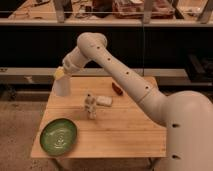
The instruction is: Place the ceramic cup in the ceramic bowl
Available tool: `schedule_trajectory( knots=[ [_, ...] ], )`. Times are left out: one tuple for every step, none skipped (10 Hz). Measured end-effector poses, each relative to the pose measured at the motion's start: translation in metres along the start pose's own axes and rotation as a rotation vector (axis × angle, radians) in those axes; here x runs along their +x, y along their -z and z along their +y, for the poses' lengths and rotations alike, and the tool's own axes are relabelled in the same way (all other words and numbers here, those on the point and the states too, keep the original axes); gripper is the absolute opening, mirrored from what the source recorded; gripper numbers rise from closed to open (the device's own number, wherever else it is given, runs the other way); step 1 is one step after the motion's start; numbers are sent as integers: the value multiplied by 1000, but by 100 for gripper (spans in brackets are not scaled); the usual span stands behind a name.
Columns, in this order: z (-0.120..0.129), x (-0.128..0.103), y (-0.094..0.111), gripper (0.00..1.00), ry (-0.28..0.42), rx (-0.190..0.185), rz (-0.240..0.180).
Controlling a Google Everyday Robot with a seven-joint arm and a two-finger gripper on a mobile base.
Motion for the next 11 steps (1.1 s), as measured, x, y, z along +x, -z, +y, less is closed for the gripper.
schedule_trajectory(
  knots=[
    [-1,0,0,0,2,2,-1],
    [-5,-1,-2,0,9,6,-2],
    [-17,-3,-4,0,32,18,-8],
    [-39,-10,-8,0,77,36,-20],
    [-69,-24,-15,0,143,62,-37],
    [-90,-38,-19,0,187,81,-48],
    [-109,-51,-24,0,229,102,-56],
    [-135,-75,-32,0,302,123,-77],
    [-143,-92,-37,0,341,125,-100],
    [-147,-115,-43,0,385,124,-131],
    [-147,-137,-49,0,418,119,-158]
  ],
)
